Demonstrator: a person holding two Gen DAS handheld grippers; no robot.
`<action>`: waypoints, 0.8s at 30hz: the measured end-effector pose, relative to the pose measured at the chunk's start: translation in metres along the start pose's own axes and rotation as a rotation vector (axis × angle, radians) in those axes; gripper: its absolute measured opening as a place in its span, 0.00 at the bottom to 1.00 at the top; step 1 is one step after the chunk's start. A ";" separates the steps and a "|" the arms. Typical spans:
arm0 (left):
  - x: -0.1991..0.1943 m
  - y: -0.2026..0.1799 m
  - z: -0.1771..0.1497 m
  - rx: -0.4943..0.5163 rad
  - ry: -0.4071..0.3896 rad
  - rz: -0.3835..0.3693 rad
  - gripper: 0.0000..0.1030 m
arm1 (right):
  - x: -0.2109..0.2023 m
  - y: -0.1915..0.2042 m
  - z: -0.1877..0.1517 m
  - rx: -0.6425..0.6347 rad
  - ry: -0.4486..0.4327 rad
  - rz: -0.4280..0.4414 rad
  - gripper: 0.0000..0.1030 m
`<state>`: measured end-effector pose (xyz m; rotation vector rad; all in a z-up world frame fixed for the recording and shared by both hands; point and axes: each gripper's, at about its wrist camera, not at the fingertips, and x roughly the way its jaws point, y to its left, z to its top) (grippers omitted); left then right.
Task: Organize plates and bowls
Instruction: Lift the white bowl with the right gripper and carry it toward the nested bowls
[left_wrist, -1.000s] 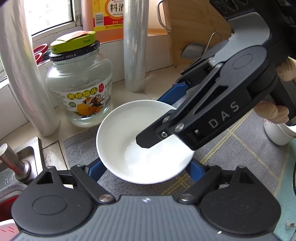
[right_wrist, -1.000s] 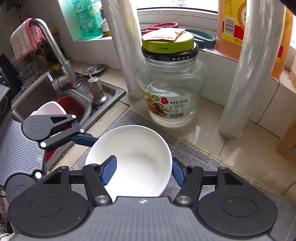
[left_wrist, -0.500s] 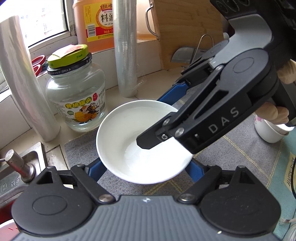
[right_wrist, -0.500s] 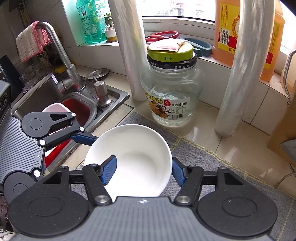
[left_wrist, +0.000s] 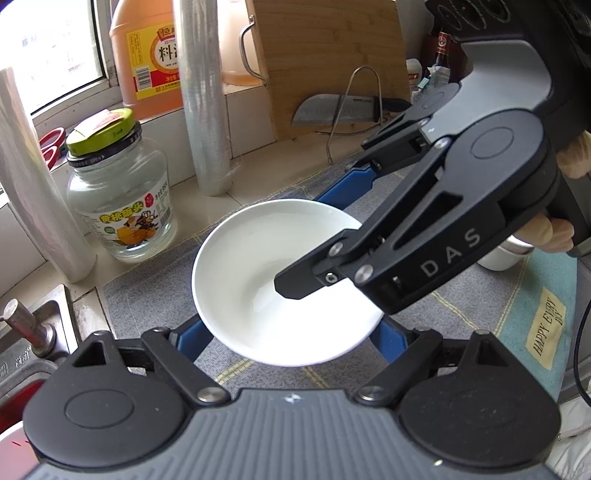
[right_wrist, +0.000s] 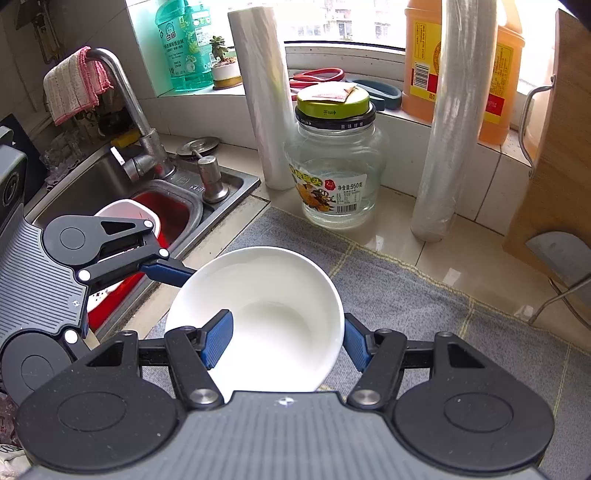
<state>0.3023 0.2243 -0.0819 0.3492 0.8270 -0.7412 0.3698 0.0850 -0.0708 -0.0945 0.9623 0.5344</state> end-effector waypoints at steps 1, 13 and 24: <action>-0.002 -0.003 0.000 0.007 0.003 -0.006 0.87 | -0.002 0.001 -0.003 0.001 0.001 -0.005 0.67; -0.015 -0.035 0.002 0.085 0.020 -0.085 0.87 | -0.038 0.012 -0.038 0.073 -0.024 -0.076 0.67; -0.015 -0.084 0.018 0.158 0.012 -0.101 0.87 | -0.086 -0.004 -0.067 0.111 -0.078 -0.123 0.67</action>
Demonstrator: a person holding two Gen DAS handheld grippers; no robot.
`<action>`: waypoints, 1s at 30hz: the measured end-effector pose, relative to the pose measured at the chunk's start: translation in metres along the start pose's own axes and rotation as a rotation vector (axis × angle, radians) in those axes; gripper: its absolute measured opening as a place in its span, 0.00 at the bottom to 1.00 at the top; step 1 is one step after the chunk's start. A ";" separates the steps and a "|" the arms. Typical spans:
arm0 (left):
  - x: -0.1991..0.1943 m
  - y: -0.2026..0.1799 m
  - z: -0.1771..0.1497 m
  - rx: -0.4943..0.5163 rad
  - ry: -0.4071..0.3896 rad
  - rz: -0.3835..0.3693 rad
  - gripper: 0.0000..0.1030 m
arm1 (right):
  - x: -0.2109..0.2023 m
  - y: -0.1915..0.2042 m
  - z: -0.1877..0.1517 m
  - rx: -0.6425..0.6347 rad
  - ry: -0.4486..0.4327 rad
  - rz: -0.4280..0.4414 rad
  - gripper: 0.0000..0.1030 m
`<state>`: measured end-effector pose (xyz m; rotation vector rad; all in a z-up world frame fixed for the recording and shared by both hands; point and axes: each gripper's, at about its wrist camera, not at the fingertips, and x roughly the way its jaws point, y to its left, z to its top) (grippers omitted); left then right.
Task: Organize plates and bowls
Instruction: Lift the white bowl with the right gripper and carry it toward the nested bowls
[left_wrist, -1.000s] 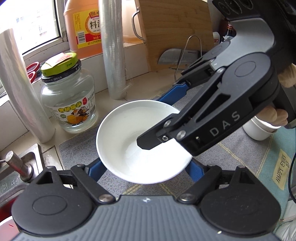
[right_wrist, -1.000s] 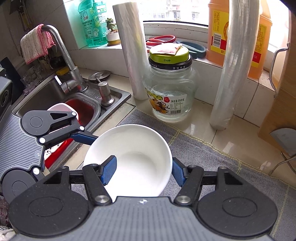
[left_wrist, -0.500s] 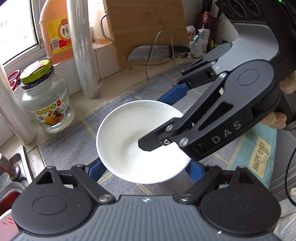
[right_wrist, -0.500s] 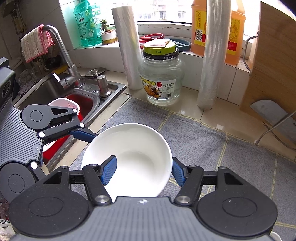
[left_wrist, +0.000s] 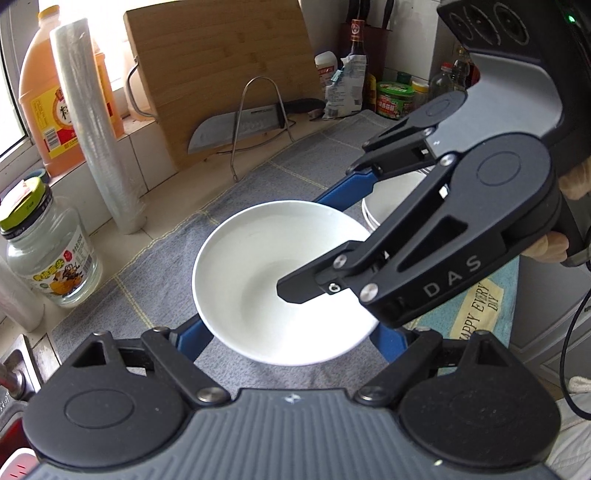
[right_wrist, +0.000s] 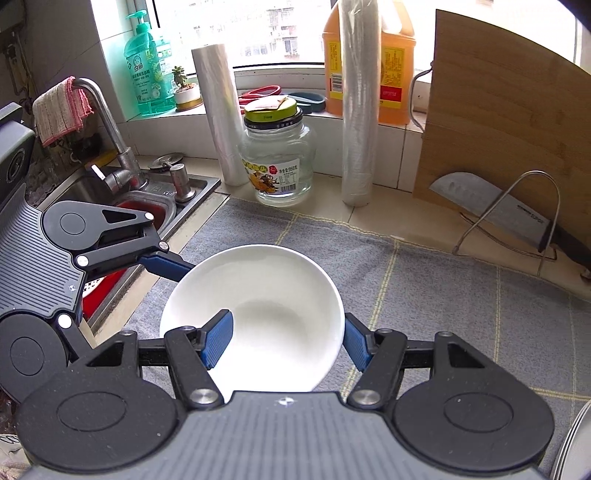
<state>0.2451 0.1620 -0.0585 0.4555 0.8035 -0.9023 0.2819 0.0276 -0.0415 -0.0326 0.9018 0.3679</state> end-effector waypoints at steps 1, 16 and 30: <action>0.001 -0.006 0.002 0.001 0.000 0.002 0.87 | -0.004 -0.005 -0.002 0.000 -0.002 0.002 0.67; 0.037 -0.062 0.047 0.020 0.017 -0.020 0.87 | -0.045 -0.069 -0.032 0.017 -0.017 -0.026 0.68; 0.069 -0.084 0.080 0.074 0.021 -0.065 0.87 | -0.061 -0.113 -0.044 0.068 -0.024 -0.091 0.68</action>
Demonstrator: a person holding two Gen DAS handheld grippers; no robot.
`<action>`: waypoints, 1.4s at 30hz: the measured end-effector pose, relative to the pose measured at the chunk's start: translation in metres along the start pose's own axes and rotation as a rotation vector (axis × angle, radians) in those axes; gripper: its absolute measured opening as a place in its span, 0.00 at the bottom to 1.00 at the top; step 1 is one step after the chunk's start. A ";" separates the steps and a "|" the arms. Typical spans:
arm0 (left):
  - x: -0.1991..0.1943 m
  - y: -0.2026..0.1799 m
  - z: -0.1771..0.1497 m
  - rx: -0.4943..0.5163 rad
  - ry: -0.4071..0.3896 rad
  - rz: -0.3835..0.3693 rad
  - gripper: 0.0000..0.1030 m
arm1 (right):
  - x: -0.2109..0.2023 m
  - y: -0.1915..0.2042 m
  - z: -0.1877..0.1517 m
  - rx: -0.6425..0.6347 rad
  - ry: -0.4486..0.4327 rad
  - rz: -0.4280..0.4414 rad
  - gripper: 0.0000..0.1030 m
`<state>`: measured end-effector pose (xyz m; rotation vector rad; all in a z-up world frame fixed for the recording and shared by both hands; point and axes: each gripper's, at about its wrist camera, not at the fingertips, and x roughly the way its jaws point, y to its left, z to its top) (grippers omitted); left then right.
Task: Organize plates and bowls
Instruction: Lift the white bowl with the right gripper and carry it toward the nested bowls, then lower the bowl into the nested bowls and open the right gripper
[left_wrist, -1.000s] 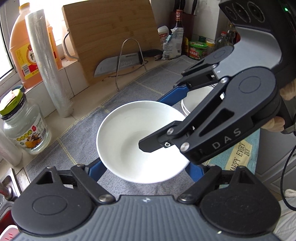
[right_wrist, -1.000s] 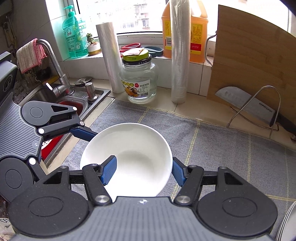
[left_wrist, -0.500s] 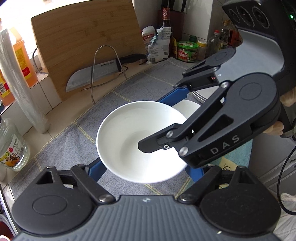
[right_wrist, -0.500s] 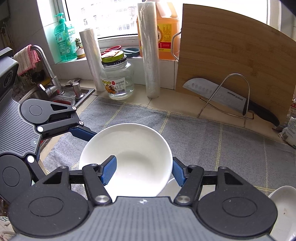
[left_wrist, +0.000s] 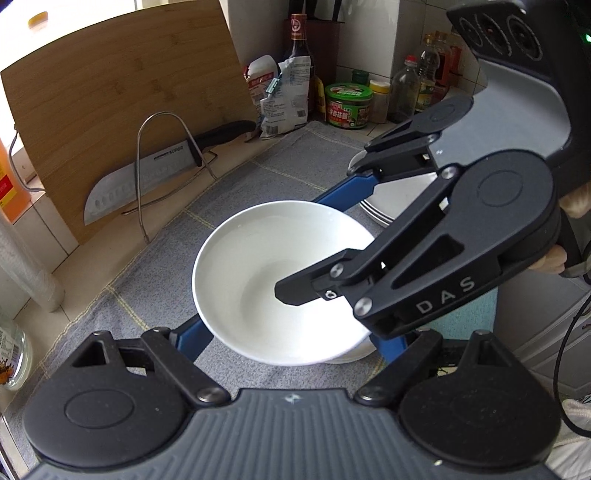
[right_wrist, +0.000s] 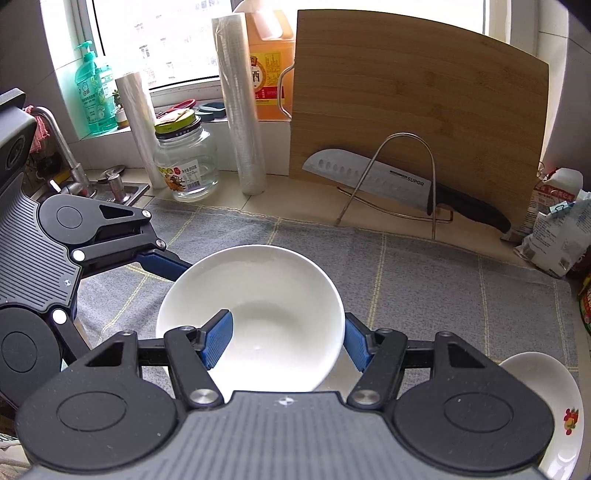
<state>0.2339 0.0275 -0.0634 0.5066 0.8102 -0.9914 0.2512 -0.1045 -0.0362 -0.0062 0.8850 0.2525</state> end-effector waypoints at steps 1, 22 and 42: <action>0.002 0.000 0.002 0.003 0.001 -0.004 0.87 | 0.000 -0.003 -0.001 0.003 0.002 -0.003 0.68; 0.020 -0.004 0.025 0.044 0.038 -0.069 0.87 | -0.002 -0.028 -0.006 0.057 0.028 -0.047 0.68; 0.037 -0.008 0.018 0.032 0.133 -0.130 0.87 | 0.005 -0.029 -0.025 0.092 0.081 -0.038 0.68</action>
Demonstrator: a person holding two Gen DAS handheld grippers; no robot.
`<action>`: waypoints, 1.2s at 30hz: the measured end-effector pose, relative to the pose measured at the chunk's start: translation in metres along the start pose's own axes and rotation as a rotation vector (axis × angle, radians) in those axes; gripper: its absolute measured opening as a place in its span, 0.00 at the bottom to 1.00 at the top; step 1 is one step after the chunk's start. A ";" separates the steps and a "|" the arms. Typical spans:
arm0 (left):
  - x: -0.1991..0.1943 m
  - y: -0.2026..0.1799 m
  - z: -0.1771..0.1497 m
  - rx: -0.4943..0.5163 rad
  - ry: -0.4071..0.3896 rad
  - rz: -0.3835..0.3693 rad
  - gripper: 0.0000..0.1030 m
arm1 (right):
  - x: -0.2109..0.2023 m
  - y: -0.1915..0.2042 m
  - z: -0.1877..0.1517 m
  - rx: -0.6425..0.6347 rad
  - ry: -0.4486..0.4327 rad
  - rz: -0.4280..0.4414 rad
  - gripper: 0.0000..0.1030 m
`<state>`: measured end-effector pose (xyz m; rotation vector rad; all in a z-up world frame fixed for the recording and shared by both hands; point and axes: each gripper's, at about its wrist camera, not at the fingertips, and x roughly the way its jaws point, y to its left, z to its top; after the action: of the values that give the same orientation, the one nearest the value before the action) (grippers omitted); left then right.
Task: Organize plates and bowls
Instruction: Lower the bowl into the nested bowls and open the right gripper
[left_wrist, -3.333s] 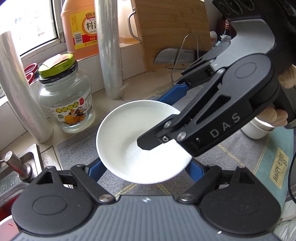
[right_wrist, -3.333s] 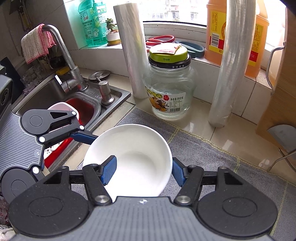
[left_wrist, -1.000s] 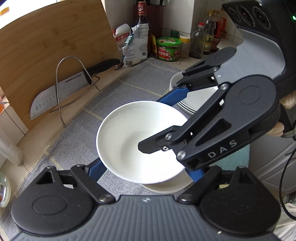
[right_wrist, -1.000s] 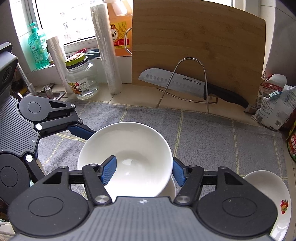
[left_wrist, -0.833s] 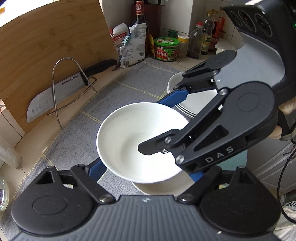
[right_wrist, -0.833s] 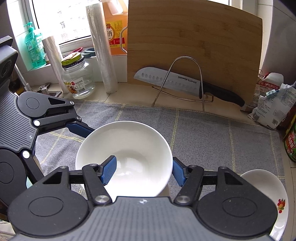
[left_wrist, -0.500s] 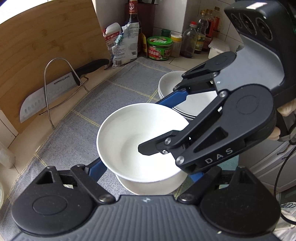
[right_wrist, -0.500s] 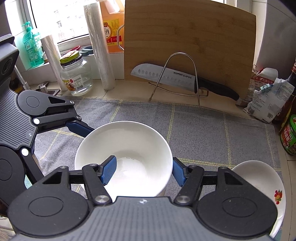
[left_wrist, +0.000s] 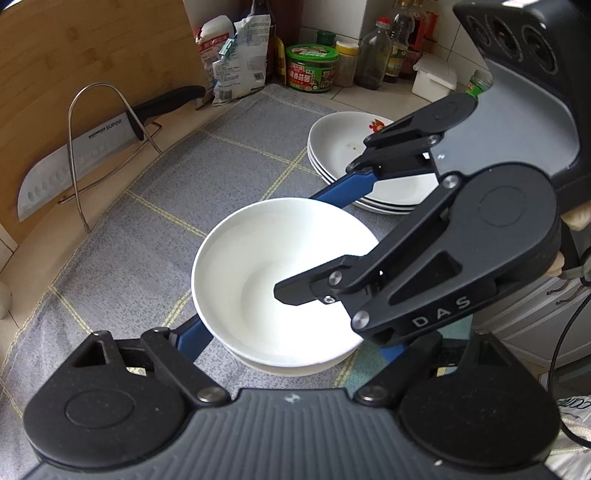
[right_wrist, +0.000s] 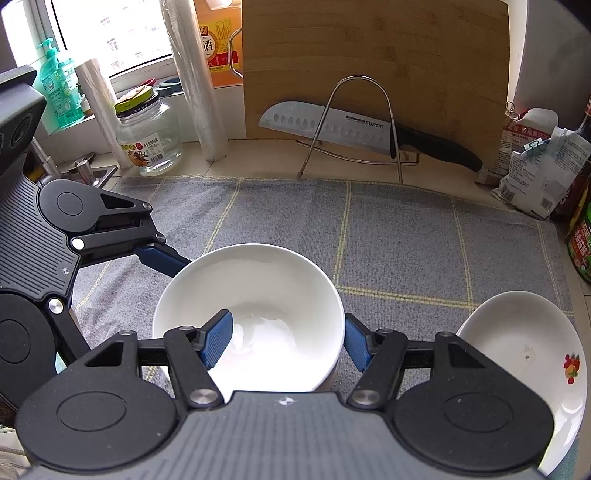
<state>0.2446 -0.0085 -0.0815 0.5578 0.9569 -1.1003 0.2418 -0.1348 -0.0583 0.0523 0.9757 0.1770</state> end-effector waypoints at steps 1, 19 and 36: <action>0.001 0.001 0.000 -0.001 0.001 -0.003 0.87 | 0.000 0.000 0.000 0.001 0.000 0.000 0.68; 0.005 0.004 0.003 0.037 0.026 -0.028 0.88 | 0.006 -0.002 -0.003 0.005 0.016 0.009 0.68; -0.038 0.012 -0.045 -0.113 -0.085 0.116 0.91 | -0.010 0.008 -0.017 0.019 -0.070 -0.061 0.97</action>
<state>0.2338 0.0494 -0.0720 0.4644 0.8956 -0.9532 0.2214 -0.1292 -0.0582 0.0454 0.9077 0.1091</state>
